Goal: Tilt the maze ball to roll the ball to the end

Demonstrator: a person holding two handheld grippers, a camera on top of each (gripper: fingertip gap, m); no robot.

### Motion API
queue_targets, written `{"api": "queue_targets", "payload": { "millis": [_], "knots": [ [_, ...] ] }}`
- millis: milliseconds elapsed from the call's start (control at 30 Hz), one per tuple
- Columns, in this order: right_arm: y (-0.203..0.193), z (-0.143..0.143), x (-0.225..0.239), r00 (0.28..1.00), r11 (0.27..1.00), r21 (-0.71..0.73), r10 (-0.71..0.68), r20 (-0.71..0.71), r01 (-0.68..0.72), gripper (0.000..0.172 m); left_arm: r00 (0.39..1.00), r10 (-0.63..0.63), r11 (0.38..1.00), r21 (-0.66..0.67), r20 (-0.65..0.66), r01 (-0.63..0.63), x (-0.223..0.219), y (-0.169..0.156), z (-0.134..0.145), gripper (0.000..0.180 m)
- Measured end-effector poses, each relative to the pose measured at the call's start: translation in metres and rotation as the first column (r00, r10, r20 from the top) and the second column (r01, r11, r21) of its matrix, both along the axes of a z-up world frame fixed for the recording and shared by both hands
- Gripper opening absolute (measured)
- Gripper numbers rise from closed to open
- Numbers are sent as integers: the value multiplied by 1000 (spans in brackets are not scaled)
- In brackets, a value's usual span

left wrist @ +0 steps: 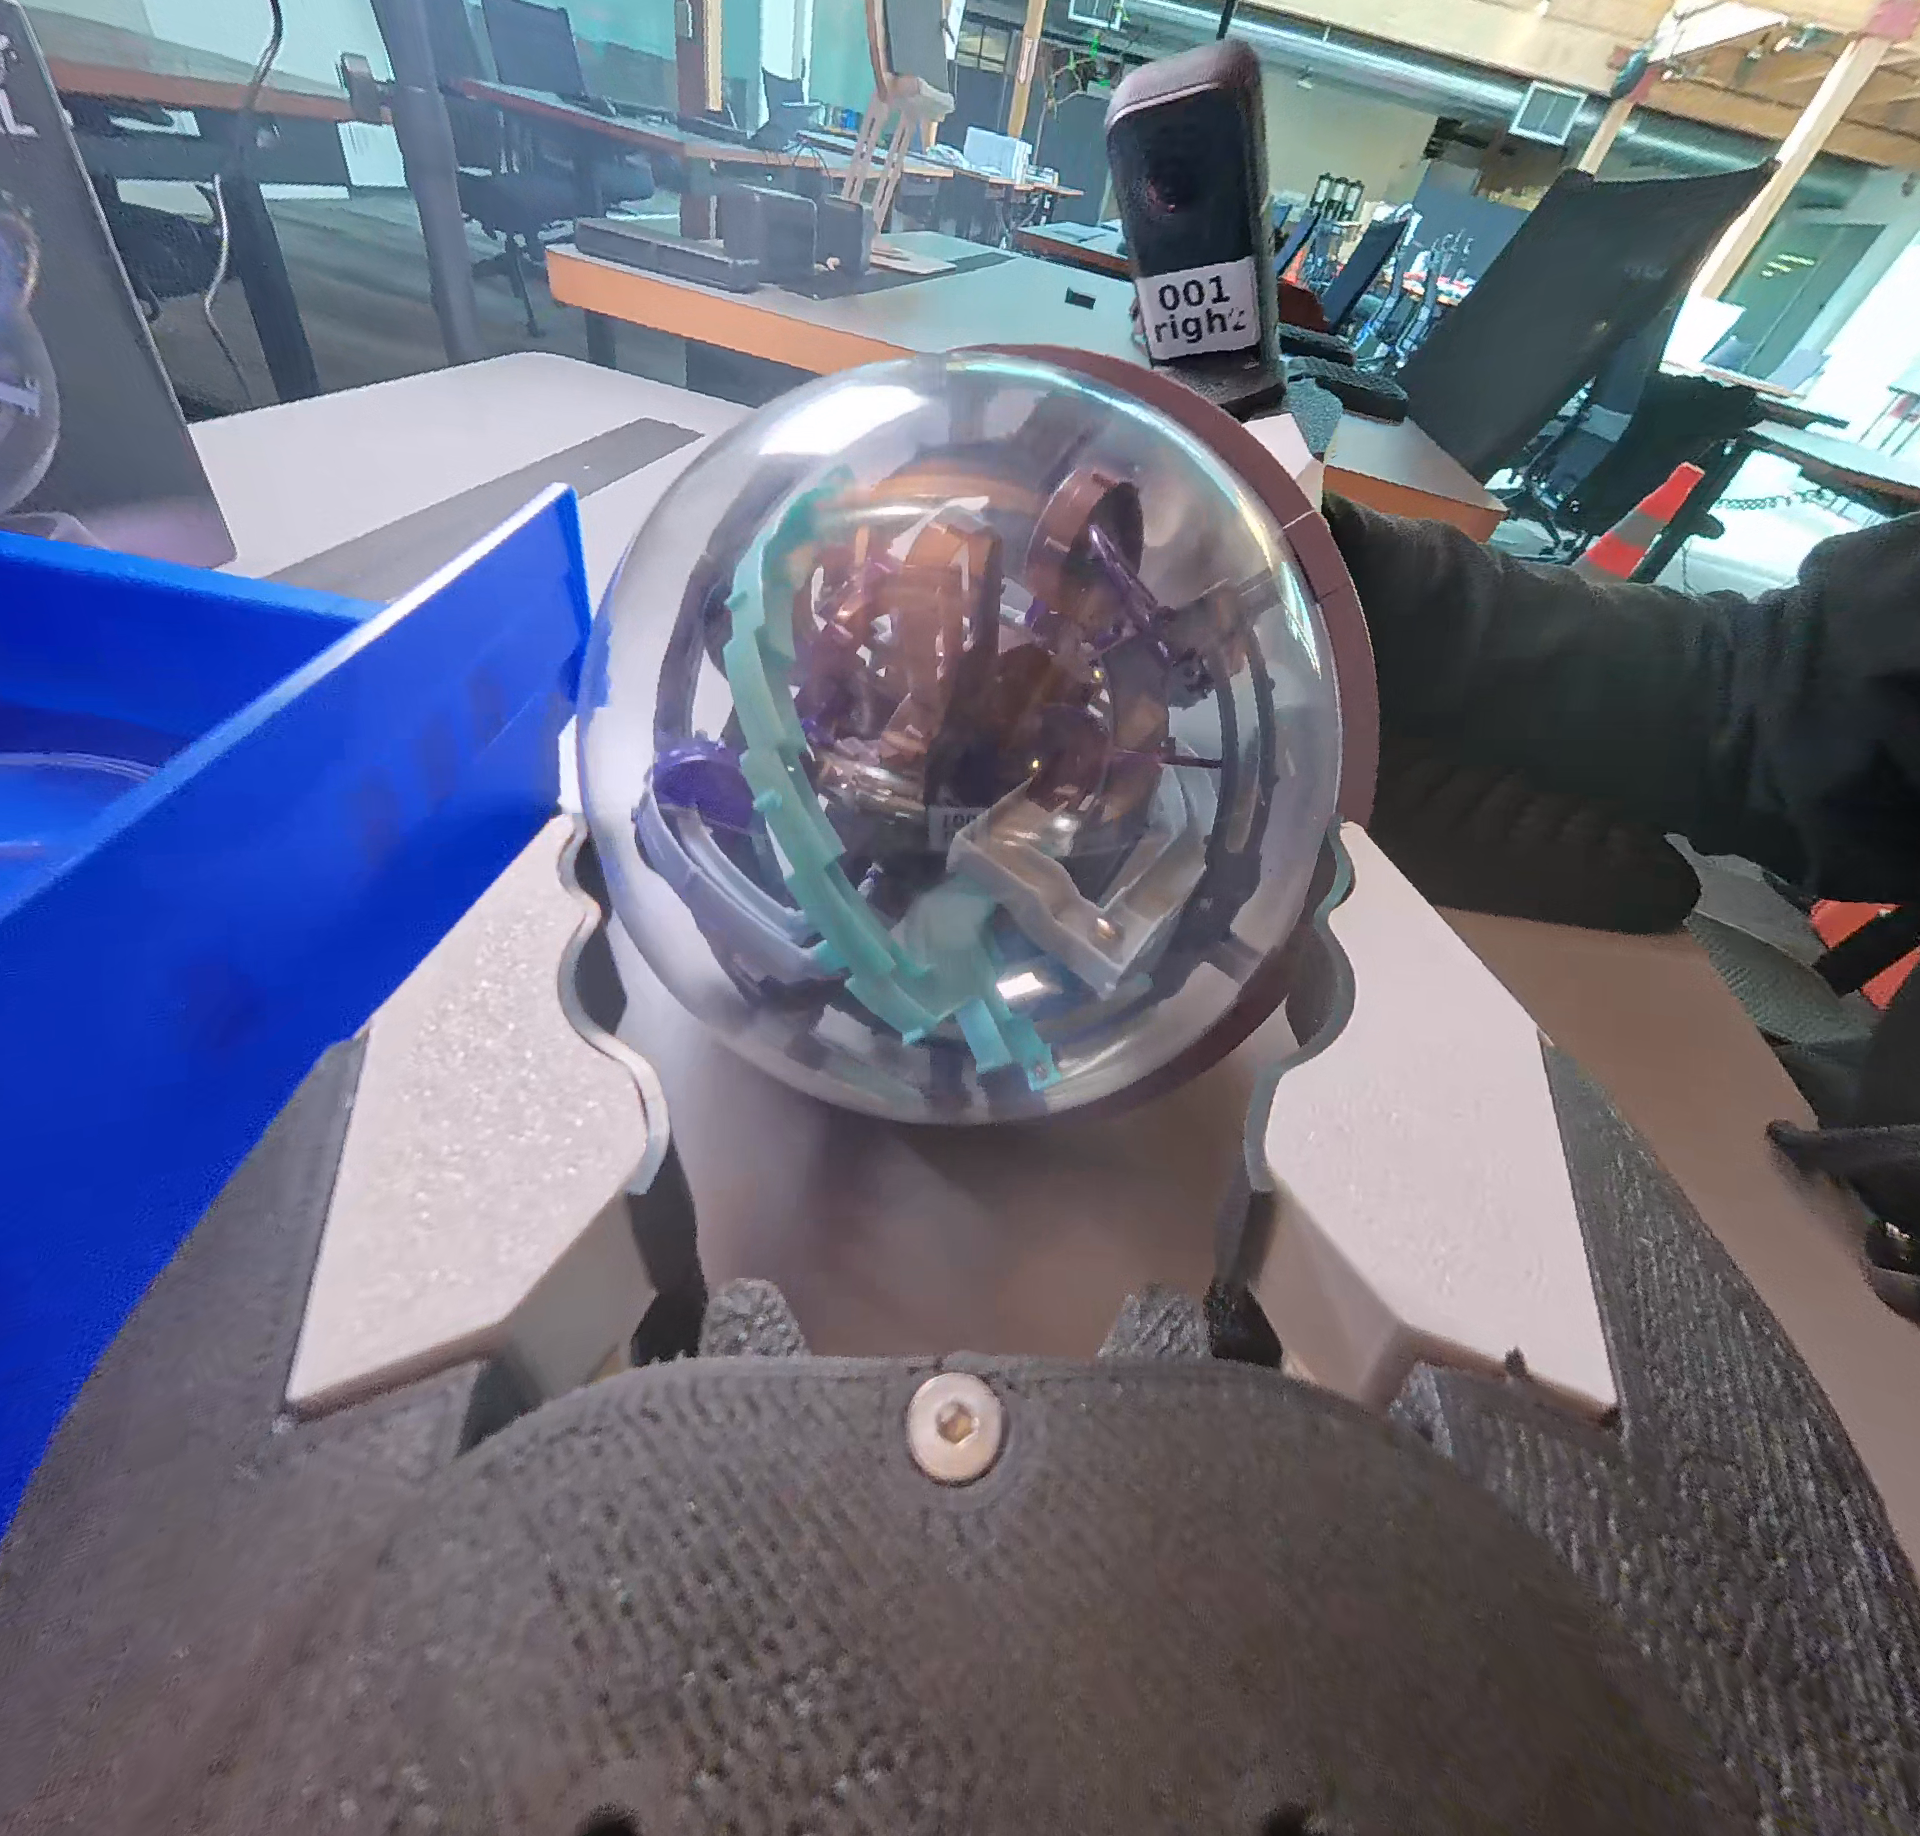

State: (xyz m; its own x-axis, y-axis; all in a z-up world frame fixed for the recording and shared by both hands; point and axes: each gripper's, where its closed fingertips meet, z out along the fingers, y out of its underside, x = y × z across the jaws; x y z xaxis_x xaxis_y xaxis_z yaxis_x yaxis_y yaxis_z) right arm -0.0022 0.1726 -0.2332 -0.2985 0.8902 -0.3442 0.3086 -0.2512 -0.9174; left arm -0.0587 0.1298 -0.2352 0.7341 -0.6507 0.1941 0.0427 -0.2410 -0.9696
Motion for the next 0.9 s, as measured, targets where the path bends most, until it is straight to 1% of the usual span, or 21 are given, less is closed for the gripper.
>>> {"api": "queue_targets", "payload": {
  "millis": [100,167,267,400,600,667,733,800,900],
  "knots": [
    [-5,-6,5,1000,997,79,-3,26,1,107,1000,5,1000,-6,-14,-5,2,-4,-3,130],
    [-10,-5,5,1000,995,99,7,21,-9,106,999,11,1000,-6,-31,-12,3,-7,-5,129],
    [-13,-5,0,1000,996,88,5,7,-6,111,999,21,1000,-6,-34,-21,2,-9,-5,129],
    [-13,-4,-1,1000,999,53,1,-5,-1,111,1000,25,999,-23,-15,-26,1,-9,-4,129],
    [-17,-12,0,999,999,34,38,7,-38,111,999,33,999,21,-29,-33,1,-11,2,128],
    [-17,-13,1,999,998,27,48,5,-48,111,1000,21,1000,19,-15,-20,1,-13,4,126],
    [-17,-13,2,999,998,21,55,4,-55,110,1000,-13,1000,19,21,13,1,-17,7,129],
    [-16,-13,2,999,999,10,52,-2,-52,108,999,-29,999,19,31,29,-1,-19,5,129],
    [-15,-12,2,999,999,4,51,-9,-50,105,999,-36,999,-17,6,36,-2,-18,-7,130]
  ]
}}
